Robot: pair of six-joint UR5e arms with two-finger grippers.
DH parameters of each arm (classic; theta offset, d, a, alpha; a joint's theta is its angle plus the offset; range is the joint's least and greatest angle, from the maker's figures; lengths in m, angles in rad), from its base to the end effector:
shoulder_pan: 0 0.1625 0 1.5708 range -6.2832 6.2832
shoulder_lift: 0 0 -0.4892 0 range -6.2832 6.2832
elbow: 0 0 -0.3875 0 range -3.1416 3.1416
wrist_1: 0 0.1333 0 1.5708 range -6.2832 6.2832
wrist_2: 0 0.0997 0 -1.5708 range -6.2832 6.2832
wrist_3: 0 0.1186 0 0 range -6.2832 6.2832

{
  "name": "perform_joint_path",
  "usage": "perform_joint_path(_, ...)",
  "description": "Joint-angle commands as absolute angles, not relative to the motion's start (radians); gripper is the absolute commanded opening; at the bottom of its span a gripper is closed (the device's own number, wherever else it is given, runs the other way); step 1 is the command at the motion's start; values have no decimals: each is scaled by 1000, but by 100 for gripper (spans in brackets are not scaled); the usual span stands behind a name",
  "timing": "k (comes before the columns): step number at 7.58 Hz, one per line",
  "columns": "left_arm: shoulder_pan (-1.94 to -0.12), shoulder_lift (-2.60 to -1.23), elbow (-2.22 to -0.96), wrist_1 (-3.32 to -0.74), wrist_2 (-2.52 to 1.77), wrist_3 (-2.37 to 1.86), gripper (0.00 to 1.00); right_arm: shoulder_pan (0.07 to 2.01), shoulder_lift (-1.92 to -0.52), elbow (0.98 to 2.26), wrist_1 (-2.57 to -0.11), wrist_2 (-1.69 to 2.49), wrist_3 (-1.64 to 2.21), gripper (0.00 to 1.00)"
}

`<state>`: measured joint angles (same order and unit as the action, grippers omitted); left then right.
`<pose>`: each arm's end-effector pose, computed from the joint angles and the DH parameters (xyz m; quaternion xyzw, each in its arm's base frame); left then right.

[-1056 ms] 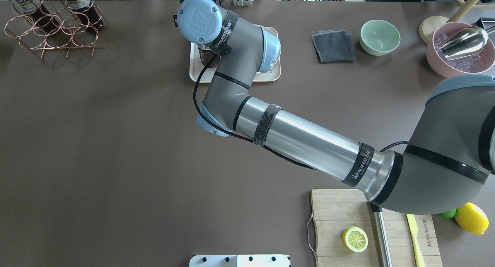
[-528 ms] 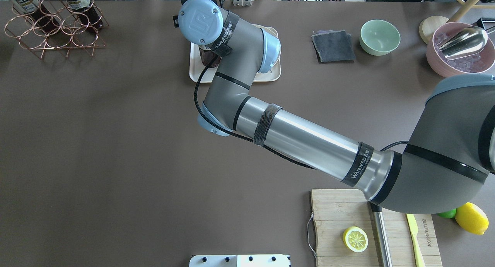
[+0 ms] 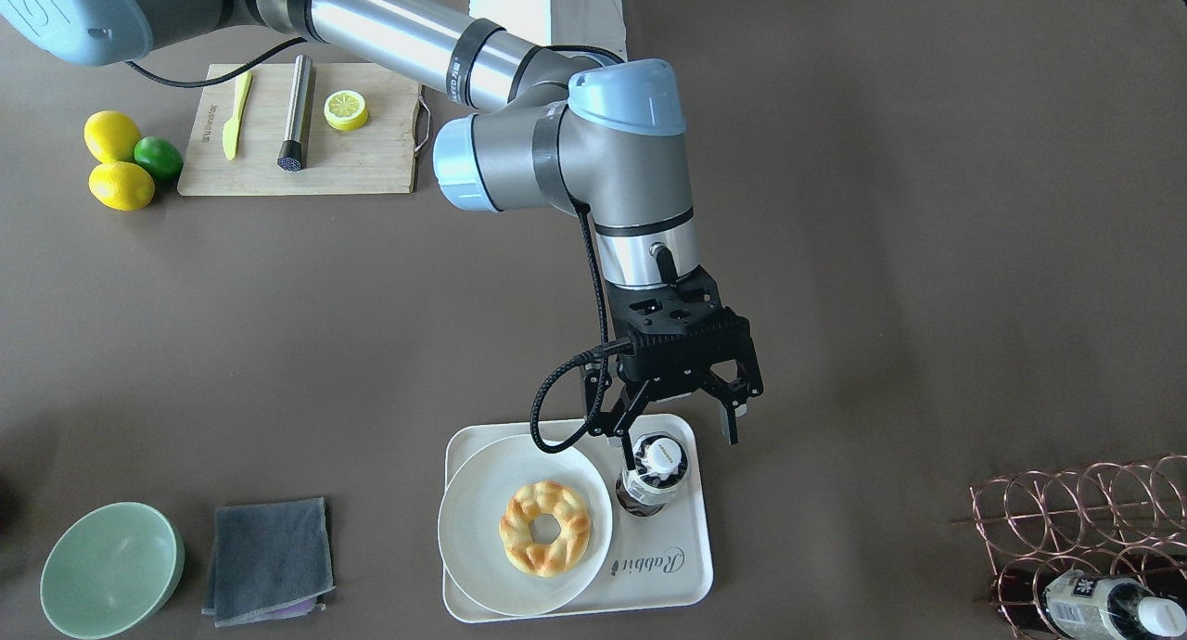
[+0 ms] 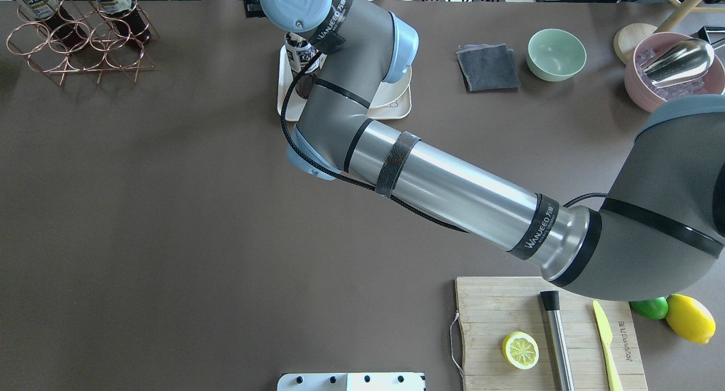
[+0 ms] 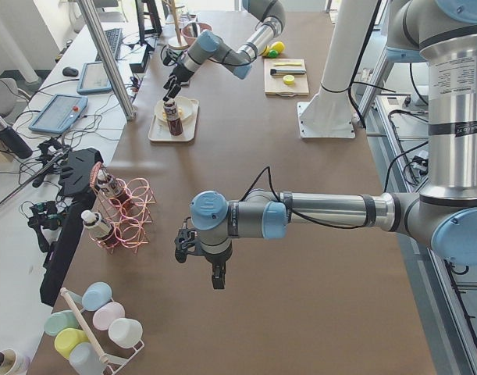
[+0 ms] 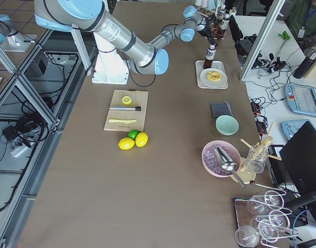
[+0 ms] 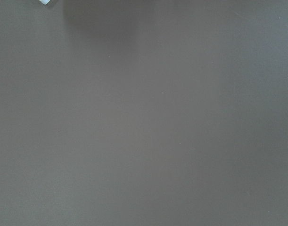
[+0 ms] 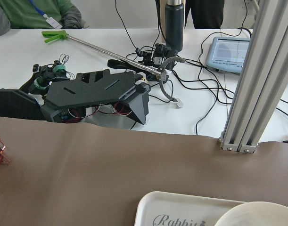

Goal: Place tea on tray
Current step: 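Carry the tea bottle with the right gripper onto the white tray beside the plate, then open the right gripper and withdraw the right arm from the tray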

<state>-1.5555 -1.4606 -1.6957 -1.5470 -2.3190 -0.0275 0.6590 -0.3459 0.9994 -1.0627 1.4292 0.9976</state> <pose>-0.0460 -0.4333 0.7309 -0.0121 0.3653 -0.0073 0.9308 -0.6317 -0.6791 0.0480 0.3645 -0.4125 0.0745 0.8315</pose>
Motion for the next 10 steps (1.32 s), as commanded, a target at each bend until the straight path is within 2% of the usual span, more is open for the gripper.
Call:
perform_joint_path(1,-1557,-1450,-1698,-1555,-2393,-26,99,725,-467,1385,-1385,1605,1002,100)
perform_joint_path(2,-1557,-1450,-1703,-1555,-2407,-26,99,773,-617,1624,-1523,1708,1002,100)
perform_joint_path(3,-1557,-1450,-1701,-1554,-2407,-28,99,810,-752,1810,-1660,1753,1002,100)
perform_joint_path(4,-1557,-1450,-1703,-1551,-2407,-28,99,855,-844,1906,-1769,1811,990,100)
perform_joint_path(6,-1557,-1450,-1701,-1554,-2408,-28,99,977,-1045,1978,-1801,1932,951,100)
perform_joint_path(10,-1551,-1437,-1706,-1557,-2437,-25,99,1291,-1446,1979,-1795,2080,330,100)
